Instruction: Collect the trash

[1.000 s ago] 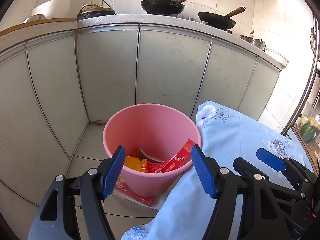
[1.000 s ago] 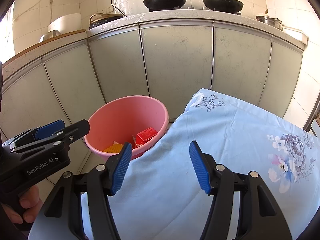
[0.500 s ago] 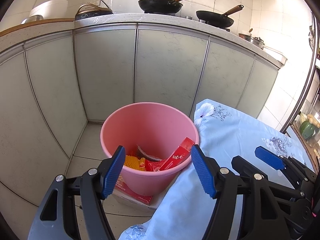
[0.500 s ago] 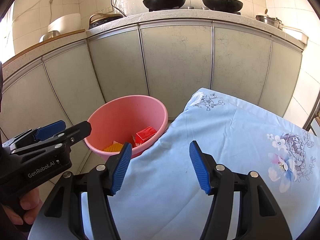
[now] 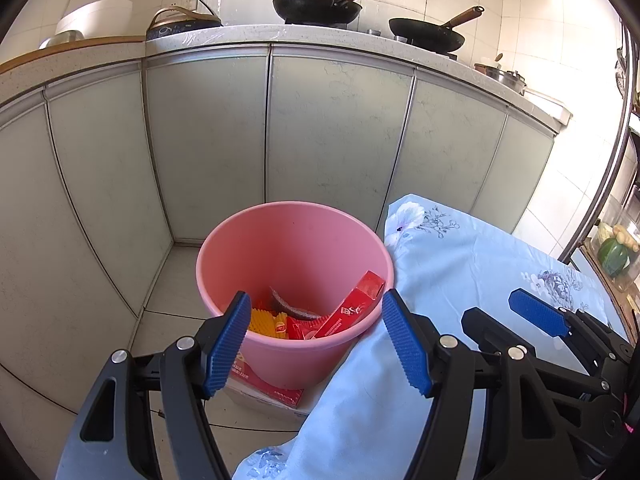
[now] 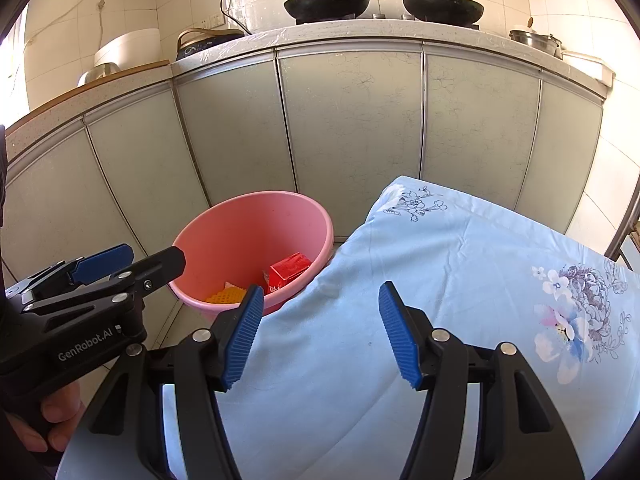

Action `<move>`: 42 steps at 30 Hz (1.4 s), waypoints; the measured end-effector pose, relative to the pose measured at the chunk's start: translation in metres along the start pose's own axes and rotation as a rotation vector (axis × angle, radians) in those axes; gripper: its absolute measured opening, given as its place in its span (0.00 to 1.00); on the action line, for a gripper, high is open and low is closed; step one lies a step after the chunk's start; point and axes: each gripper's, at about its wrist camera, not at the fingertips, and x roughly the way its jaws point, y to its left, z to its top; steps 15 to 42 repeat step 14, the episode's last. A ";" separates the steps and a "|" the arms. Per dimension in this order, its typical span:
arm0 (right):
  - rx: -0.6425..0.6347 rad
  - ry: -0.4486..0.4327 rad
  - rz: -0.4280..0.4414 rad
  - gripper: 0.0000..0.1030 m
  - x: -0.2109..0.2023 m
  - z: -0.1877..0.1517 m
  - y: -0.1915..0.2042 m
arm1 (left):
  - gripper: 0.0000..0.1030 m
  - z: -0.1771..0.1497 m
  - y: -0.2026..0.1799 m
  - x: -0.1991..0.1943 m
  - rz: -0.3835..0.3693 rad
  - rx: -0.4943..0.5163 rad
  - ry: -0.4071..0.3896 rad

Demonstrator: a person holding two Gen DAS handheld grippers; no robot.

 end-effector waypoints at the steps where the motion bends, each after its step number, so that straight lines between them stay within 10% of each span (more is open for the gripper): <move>1: 0.000 0.000 0.000 0.59 0.000 0.000 0.000 | 0.65 0.000 0.000 0.000 0.000 0.001 -0.001; 42: 0.002 0.000 0.000 0.59 0.000 0.000 -0.002 | 0.65 -0.001 -0.002 0.002 -0.007 0.001 0.006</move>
